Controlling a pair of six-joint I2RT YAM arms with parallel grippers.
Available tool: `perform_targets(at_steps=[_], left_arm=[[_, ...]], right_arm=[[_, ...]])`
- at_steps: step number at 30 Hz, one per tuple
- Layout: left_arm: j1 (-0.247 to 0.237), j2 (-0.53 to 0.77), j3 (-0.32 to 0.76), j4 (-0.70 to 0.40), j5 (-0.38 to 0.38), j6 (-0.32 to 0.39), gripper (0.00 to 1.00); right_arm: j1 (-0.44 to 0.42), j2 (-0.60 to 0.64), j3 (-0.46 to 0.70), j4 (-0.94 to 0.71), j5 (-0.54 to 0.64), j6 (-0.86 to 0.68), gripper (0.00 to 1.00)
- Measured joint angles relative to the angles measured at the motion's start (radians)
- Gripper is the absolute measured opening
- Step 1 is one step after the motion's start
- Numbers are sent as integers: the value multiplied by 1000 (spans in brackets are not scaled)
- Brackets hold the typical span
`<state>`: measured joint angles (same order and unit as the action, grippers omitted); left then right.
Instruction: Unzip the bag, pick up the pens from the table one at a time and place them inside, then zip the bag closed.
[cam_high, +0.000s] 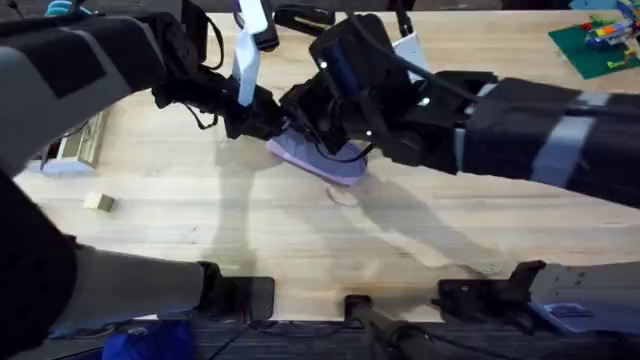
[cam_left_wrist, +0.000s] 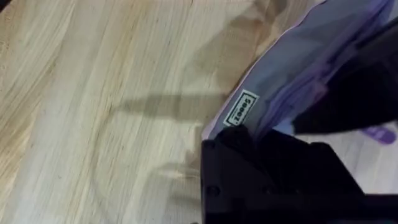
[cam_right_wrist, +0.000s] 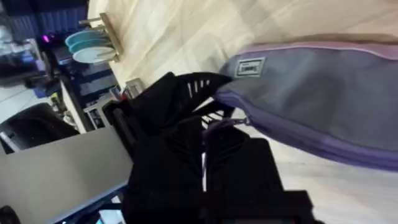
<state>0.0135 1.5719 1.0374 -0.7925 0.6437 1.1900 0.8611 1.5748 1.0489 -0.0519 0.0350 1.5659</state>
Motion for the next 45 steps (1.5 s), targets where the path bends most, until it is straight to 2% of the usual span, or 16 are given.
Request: perform_targets(at_steps=[18,29,31,33,36,41,45], left_arm=[[12,0,5,10,-23,0,42],[13,0,5,12,-27,0,42],[13,0,5,12,-26,0,42],[13,0,5,11,-23,0,42],[11,0,6,11,-12,0,42],[6,0,6,4,-11,0,42],[6,0,6,4,-11,0,42]], right_arm=[[3,114,-1,199,-12,27,31],[0,116,-1,205,-17,0,33],[-3,116,-1,207,-21,-12,95],[-9,112,-1,220,-29,-29,234],[-18,102,-1,208,-38,-50,294],[-54,65,-1,150,-40,-61,314],[-84,14,-1,126,-39,-75,491]])
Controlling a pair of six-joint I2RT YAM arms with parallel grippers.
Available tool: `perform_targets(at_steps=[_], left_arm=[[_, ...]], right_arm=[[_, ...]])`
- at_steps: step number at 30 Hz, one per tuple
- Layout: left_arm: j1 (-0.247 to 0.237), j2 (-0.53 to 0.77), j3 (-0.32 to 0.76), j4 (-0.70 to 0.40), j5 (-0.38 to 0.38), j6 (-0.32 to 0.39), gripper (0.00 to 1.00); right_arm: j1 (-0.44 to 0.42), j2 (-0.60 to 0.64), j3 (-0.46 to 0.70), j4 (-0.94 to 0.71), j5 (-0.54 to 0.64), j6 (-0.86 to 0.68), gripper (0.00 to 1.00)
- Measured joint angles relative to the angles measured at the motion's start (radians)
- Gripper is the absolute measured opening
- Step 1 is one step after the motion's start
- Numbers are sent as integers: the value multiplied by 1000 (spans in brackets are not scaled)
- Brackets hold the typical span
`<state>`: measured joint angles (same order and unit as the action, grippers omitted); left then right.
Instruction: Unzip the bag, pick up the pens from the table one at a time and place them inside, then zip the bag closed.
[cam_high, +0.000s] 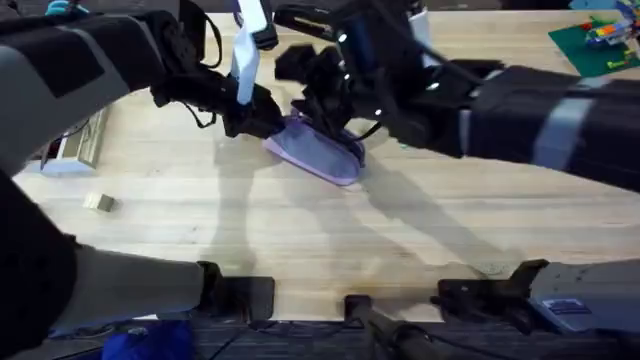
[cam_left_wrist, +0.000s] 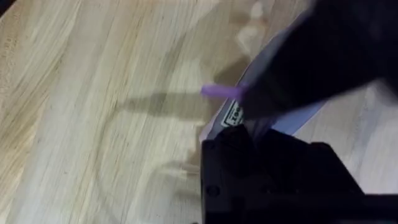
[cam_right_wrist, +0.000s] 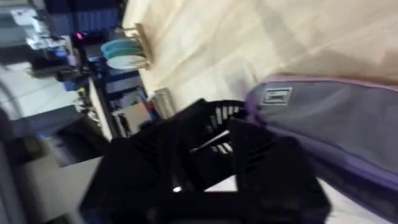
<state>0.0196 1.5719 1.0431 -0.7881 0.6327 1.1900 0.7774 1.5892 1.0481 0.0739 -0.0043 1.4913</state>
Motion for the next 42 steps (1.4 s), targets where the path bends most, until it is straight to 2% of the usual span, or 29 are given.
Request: perform_targets(at_steps=[1,3,4,5,10,20,26,32,33,34,38,39,42], left_arm=[[0,0,0,1,0,0,42],[-1,0,0,3,0,0,42],[-1,0,0,4,0,0,42],[-1,0,0,4,0,0,42],[-2,0,0,7,0,0,42],[-2,0,0,7,0,0,42],[-2,0,0,7,0,0,42],[-2,0,0,7,0,0,46],[-2,0,0,8,1,3,122],[-2,0,0,10,5,1,256],[-9,0,0,10,32,0,885],[-11,0,0,8,36,-4,960],[-14,0,0,7,46,-4,992]], right_arm=[[-7,-14,0,-1,0,-6,589],[-18,-39,0,-1,0,-18,874],[-24,-51,0,-1,0,-27,961],[-30,-63,0,-1,0,-30,989],[-63,-104,0,-8,0,-37,995],[-113,-168,0,-142,13,-94,995],[-113,-242,0,-185,80,-211,995],[-113,-322,0,-187,130,-393,995],[-113,-330,0,-187,134,-419,996],[-113,-339,0,-187,139,-444,995],[-113,-359,0,-194,144,-510,995],[-113,-360,0,-201,145,-520,995],[-113,-361,0,-231,147,-539,995]])
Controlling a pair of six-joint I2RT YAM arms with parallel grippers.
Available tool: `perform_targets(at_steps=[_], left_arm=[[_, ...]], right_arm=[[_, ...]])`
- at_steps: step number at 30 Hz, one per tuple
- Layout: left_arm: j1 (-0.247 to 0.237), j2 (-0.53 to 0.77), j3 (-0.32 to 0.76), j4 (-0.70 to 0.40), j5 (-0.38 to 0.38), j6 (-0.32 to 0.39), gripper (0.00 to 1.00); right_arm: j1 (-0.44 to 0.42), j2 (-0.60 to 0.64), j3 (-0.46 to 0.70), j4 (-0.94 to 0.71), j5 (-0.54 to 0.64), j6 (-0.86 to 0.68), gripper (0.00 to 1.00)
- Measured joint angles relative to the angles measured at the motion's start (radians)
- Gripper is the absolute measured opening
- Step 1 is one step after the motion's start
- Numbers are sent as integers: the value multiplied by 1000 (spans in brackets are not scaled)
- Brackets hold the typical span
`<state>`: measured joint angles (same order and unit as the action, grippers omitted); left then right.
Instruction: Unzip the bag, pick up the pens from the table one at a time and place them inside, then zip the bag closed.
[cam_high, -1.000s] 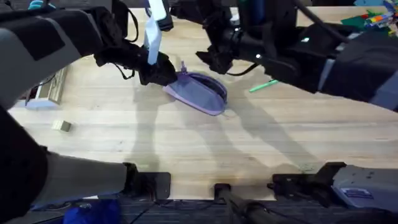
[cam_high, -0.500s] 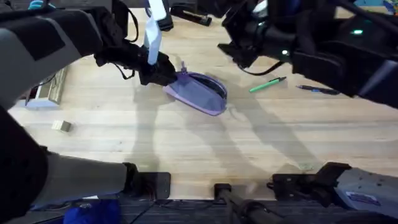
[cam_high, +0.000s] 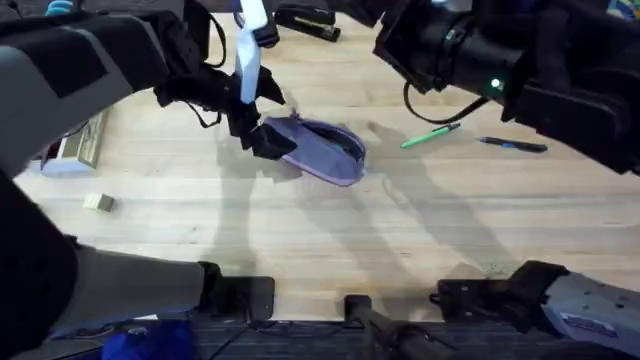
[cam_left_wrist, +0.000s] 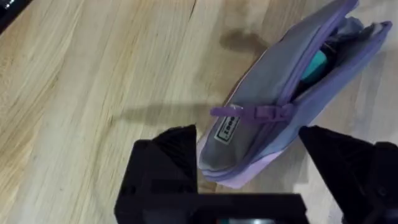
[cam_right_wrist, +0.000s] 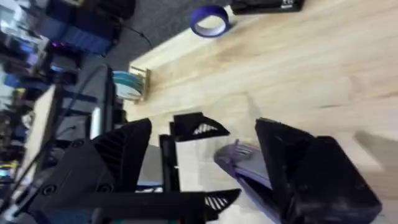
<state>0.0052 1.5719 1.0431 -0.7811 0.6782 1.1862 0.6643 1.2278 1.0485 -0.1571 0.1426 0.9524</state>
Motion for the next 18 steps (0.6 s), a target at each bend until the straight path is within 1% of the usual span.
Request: perform_targets(at_steps=[7,11,14,18], left_arm=[[0,0,0,-13,2,0,993],[0,-12,0,-44,-31,0,993],[0,-67,0,-73,-65,0,994],[0,-185,0,-120,-90,0,993]], right_arm=[[0,-2,0,-40,0,-58,996],[0,-33,0,-54,0,-138,996],[0,-79,0,-75,0,-220,995],[0,-134,0,-122,0,-324,995]])
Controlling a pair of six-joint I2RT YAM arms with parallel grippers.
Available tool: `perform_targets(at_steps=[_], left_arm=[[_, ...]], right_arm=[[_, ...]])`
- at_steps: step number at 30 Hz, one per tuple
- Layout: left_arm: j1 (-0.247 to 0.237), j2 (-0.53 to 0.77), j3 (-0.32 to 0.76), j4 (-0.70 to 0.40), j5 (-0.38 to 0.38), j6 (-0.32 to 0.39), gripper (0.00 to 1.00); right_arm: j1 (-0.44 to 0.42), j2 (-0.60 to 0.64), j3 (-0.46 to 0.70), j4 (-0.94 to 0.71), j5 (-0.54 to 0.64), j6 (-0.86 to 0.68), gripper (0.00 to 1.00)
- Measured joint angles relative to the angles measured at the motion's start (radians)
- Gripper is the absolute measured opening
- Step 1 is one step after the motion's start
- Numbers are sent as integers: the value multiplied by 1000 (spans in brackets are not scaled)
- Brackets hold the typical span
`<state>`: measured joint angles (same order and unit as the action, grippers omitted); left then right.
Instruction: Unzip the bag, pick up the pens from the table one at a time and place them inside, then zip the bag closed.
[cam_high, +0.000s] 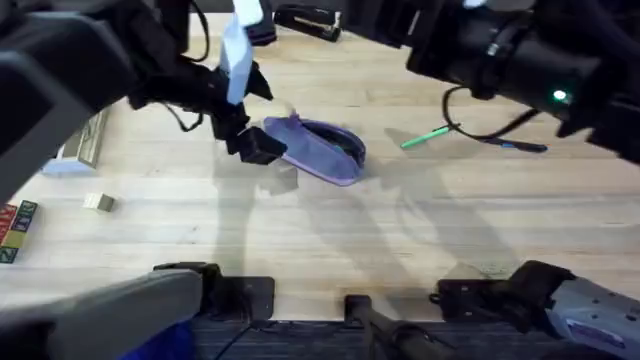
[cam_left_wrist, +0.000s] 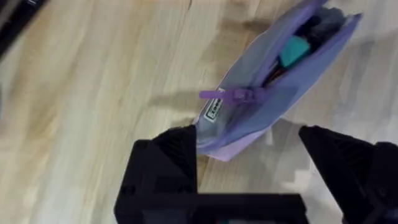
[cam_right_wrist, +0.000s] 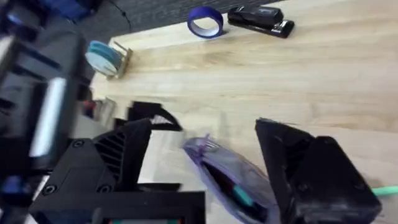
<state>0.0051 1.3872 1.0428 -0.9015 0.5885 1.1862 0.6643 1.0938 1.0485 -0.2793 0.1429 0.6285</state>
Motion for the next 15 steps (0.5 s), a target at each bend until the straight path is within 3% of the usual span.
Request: perform_targets(at_steps=[10,15], left_arm=[[0,-267,0,-204,-59,0,993],[0,-375,0,-240,-70,-22,993]], right_arm=[[0,-35,0,-53,0,-209,995],[0,-35,0,-64,0,-331,995]])
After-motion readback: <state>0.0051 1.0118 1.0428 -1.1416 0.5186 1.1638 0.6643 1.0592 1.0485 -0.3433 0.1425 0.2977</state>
